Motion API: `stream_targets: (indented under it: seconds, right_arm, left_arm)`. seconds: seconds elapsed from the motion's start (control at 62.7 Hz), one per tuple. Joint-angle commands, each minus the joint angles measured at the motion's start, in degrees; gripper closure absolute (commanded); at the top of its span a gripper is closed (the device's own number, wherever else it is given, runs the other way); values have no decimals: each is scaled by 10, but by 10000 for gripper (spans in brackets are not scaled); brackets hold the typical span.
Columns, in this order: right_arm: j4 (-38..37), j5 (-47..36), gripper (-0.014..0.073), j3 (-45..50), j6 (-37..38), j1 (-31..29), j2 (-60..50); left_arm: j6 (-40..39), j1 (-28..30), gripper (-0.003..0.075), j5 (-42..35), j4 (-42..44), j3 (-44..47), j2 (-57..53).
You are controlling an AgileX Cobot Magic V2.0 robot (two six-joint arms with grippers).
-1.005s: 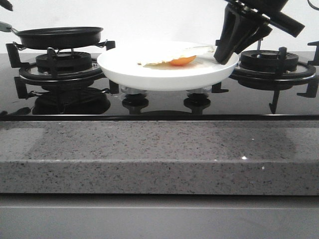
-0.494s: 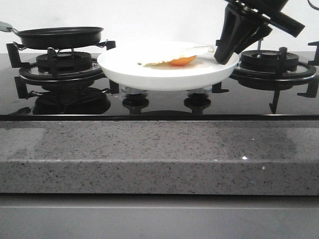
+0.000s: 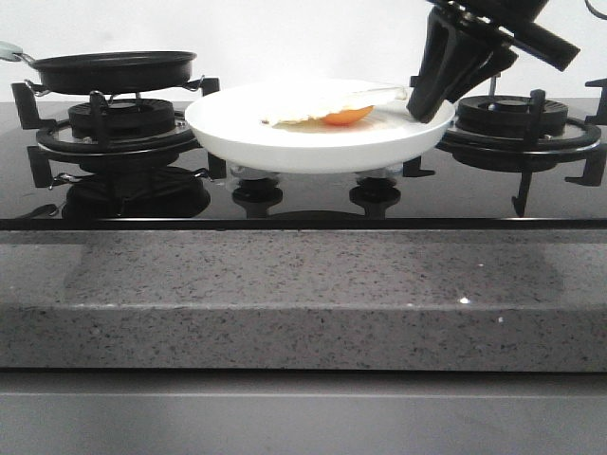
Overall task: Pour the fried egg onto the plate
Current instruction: 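Return the empty frying pan to its burner with the left gripper, then lower the plate with the egg onto the stove and release it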
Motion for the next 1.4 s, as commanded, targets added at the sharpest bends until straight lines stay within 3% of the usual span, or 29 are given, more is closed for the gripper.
stream_targets:
  seconds: [0.0, 0.431, 0.622, 1.196, 1.388]
  right_arm:
    - [25, -15, 710, -15, -3, -3, -31]
    - [25, -15, 710, -15, -3, -3, -31]
    - [25, -15, 710, -15, -3, -3, -31]
    - [45, -25, 710, -18, -2, -4, -31]
    - [72, -31, 710, -103, 15, -24, 3]
  left_arm:
    - [-9, -29, 741, -98, 23, 50, -73]
    - [-9, -53, 741, -223, 83, 348, -364]
    - [-9, -53, 741, -256, 85, 429, -477]
    - [-9, -53, 741, -268, 85, 453, -511]
    - [-9, -53, 741, -268, 85, 453, -511]
